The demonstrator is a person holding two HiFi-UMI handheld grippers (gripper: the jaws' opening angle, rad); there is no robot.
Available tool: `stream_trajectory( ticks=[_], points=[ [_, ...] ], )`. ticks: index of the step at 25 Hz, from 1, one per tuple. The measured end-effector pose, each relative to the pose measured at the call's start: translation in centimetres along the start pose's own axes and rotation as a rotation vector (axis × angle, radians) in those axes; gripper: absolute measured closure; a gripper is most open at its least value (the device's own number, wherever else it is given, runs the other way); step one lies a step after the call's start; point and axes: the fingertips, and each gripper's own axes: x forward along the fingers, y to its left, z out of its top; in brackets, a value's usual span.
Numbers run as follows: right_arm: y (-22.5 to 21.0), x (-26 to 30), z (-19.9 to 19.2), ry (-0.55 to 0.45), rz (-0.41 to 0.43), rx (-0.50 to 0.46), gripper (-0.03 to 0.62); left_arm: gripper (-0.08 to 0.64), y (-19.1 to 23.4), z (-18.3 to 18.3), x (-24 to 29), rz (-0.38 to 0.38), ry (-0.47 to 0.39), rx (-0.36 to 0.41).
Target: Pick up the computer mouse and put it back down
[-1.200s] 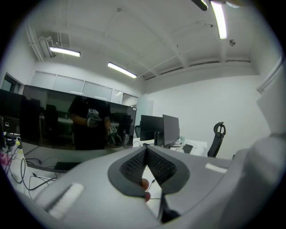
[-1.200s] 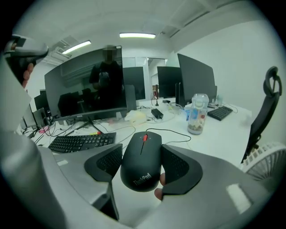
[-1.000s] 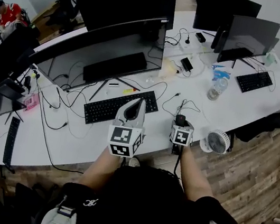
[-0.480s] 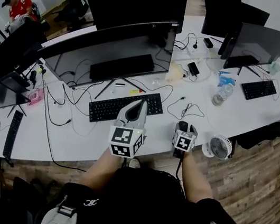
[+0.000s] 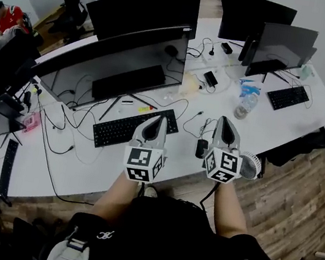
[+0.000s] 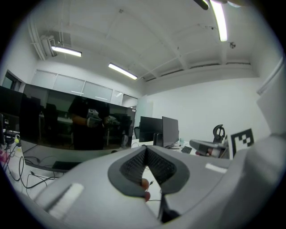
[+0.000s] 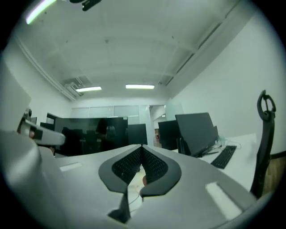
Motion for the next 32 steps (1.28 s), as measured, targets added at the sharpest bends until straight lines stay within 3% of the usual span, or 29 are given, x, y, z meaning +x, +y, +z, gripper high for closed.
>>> stream_trajectory(
  ticks=[2, 5, 11, 32],
  points=[
    [0.5, -0.7, 3.6, -0.073, 0.009, -0.024, 0.588, 0.509, -0.6, 0.1, 0.3, -0.016, -0.003, 0.003],
    [0.8, -1.4, 5.7, -0.1, 0.007, -0.067, 0.589, 0.509, -1.4, 0.3, 0.7, -0.036, -0.008, 0.009],
    [1.0, -2.1, 4.9, -0.061, 0.008, -0.089, 0.589, 0.509, -2.1, 0.7, 1.0, -0.055, -0.015, 0.013],
    [2.4, -2.6, 5.5, -0.088, 0.036, -0.082, 0.588, 0.509, -1.9, 0.9, 0.1, -0.054, -0.028, 0.011]
  ],
)
